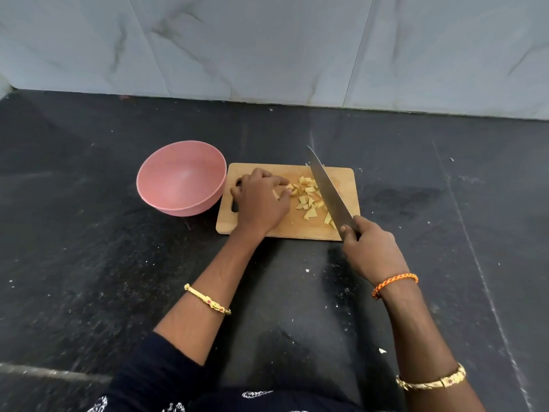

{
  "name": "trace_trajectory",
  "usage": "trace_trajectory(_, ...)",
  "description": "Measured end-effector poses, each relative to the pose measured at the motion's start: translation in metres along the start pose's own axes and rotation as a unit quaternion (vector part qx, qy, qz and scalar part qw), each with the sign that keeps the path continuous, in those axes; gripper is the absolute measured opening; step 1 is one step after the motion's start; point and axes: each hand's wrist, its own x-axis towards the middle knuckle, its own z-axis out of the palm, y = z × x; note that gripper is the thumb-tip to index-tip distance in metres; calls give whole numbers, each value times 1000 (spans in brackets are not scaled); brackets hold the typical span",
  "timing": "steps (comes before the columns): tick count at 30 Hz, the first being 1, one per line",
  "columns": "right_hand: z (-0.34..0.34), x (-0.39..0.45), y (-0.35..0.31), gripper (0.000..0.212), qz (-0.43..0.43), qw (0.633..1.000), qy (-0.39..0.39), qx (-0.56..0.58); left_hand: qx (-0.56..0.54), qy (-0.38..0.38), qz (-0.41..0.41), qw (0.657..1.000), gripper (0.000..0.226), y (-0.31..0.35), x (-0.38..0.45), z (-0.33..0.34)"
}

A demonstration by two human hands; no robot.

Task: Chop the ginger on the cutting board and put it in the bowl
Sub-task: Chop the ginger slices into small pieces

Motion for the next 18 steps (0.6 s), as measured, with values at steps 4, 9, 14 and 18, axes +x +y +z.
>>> trace_trajectory(4,2,1,0,20,4,1000,-7,3,72,-42,47,995,18,5,0,6)
trace_trajectory(9,2,-4,9,18,8,1000,-25,-3,88,-58,50,993,14,6,1,3)
trace_trajectory(14,-2,-6,9,20,-10,999,-30,4,77,-54,45,995,17,7,-3,5)
trace_trajectory(18,-6,-6,12,19,-2,1000,-4,31,73,-39,36,996,12,6,-3,6)
